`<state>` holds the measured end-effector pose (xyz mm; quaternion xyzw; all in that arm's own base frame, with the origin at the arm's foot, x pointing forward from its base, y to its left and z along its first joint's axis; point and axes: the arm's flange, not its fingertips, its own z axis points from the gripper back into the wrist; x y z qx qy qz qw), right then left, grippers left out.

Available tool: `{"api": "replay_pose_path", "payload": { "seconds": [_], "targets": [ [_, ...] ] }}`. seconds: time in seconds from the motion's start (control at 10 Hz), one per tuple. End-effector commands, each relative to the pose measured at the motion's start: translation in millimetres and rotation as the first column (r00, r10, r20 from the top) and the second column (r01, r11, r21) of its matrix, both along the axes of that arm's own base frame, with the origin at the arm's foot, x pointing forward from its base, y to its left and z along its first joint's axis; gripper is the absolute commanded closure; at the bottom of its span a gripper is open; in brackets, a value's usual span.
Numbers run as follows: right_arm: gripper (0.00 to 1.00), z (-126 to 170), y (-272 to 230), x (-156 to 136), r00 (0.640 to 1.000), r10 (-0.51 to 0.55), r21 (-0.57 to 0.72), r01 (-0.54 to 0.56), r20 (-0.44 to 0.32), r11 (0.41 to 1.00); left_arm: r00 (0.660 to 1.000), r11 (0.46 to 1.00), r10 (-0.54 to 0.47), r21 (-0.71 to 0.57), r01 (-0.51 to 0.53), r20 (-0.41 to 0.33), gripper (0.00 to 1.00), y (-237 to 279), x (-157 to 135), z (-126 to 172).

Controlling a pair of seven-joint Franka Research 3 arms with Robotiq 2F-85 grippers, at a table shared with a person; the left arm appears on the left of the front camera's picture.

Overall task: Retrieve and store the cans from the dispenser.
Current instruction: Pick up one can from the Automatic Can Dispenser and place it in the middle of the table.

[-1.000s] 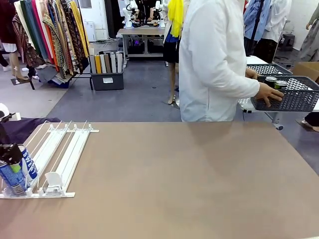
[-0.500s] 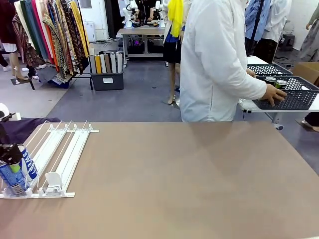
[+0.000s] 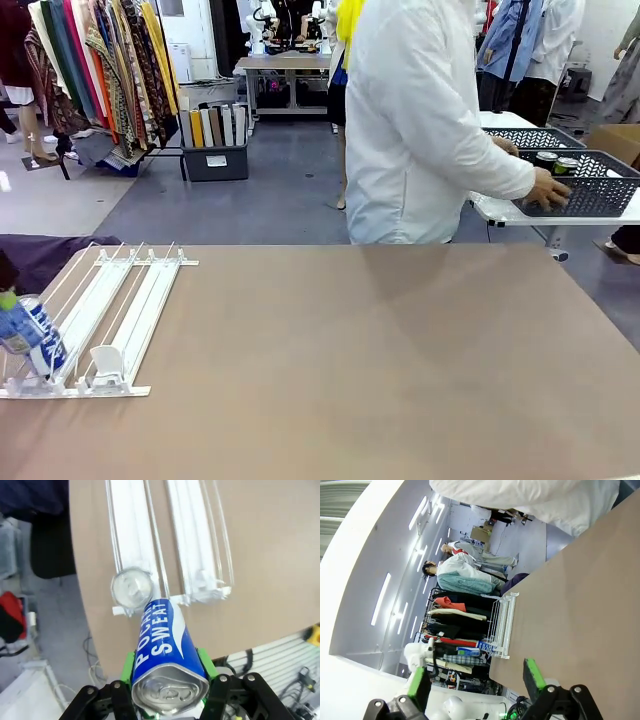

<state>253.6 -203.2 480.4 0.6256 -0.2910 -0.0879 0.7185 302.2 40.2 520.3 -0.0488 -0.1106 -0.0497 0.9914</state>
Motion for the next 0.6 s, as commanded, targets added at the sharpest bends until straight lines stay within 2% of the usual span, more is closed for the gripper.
{"api": "replay_pose_path", "payload": {
  "seconds": [0.0,0.1,0.3,0.5],
  "targets": [
    [0.00,1.5,0.0,1.7,0.999,-0.003,0.005,0.003,0.032,1.000,0.997,0.999,-0.031,-0.038,0.034,0.074,1.00,-5.0,-43.5,47.4],
    [0.00,1.5,0.0,1.7,0.999,-0.003,0.005,0.003,0.032,1.000,0.992,0.997,-0.046,-0.060,0.053,0.121,1.00,-2.9,-57.6,66.1],
    [0.00,1.5,0.0,1.7,0.999,-0.003,0.005,0.003,0.032,1.000,0.983,0.994,-0.010,-0.103,0.029,0.185,1.00,4.8,-70.8,90.1],
    [0.00,1.5,0.0,1.7,0.999,-0.003,0.005,0.003,0.032,1.000,0.981,0.989,0.032,-0.151,-0.003,0.189,1.00,14.4,-73.5,88.5]
  ]
}}
